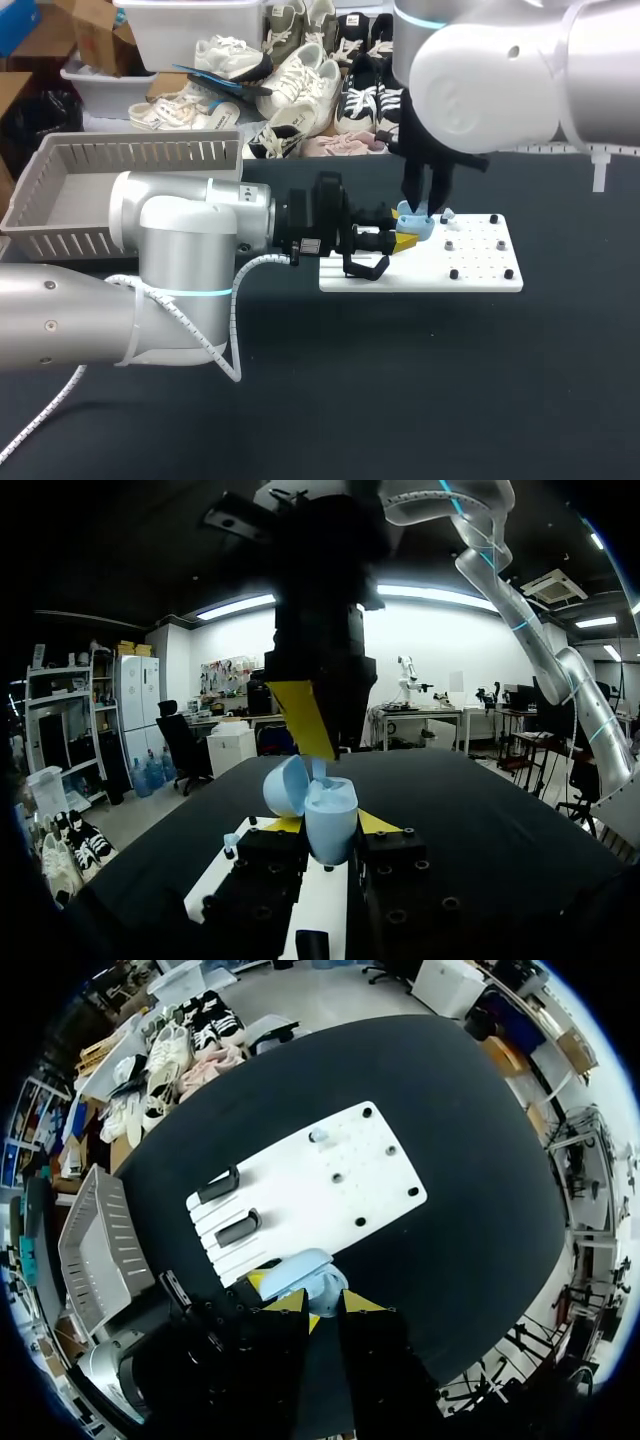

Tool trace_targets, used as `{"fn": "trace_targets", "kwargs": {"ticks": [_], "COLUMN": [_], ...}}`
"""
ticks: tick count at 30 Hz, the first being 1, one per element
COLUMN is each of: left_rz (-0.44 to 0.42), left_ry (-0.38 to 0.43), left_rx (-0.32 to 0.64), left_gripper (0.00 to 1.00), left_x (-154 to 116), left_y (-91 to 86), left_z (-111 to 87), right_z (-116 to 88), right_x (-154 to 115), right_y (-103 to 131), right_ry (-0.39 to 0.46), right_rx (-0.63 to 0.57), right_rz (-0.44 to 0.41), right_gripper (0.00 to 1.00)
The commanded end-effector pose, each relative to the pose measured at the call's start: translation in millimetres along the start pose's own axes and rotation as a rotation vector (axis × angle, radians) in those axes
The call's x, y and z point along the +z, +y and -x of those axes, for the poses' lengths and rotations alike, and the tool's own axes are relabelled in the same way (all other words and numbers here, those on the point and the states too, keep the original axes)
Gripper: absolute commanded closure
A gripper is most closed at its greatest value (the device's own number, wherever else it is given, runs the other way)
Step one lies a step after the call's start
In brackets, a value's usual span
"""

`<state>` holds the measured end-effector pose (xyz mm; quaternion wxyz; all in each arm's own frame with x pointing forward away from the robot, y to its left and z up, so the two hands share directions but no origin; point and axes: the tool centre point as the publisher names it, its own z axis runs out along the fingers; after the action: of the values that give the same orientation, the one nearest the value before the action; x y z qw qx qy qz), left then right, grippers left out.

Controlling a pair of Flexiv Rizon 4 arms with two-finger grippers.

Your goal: Pick up each earbud case from the left stands, insert the matching earbuds, close the lid, and place the case in the box.

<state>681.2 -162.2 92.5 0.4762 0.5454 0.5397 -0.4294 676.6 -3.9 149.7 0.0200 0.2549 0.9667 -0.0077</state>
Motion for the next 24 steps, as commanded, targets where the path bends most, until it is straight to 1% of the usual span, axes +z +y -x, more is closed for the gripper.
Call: {"fn": "trace_targets", "kwargs": {"ticks": [1, 11, 24], "left_rz": [0.0, 0.0, 0.0], "left_ry": [-0.003, -0.003, -0.003], "left_rx": [0.002, 0.002, 0.002], "left_gripper": [1.0, 1.0, 1.0], "left_x": [0.1, 0.1, 0.1], "left_y": [0.3, 0.3, 0.3], "left_z": [-1.1, -1.1, -1.1], "right_z": [-0.6, 0.1, -0.9], "right_x": [-0.2, 2.6, 0.3], "right_y": [-0.4, 0.7, -5.2], "right_ry": [-0.002, 0.006, 0.001], "right_rx": [0.002, 0.005, 0.021], "right_rz": [-0.001, -0.003, 0.0], "right_gripper": [1.0, 1.0, 1.0]}}
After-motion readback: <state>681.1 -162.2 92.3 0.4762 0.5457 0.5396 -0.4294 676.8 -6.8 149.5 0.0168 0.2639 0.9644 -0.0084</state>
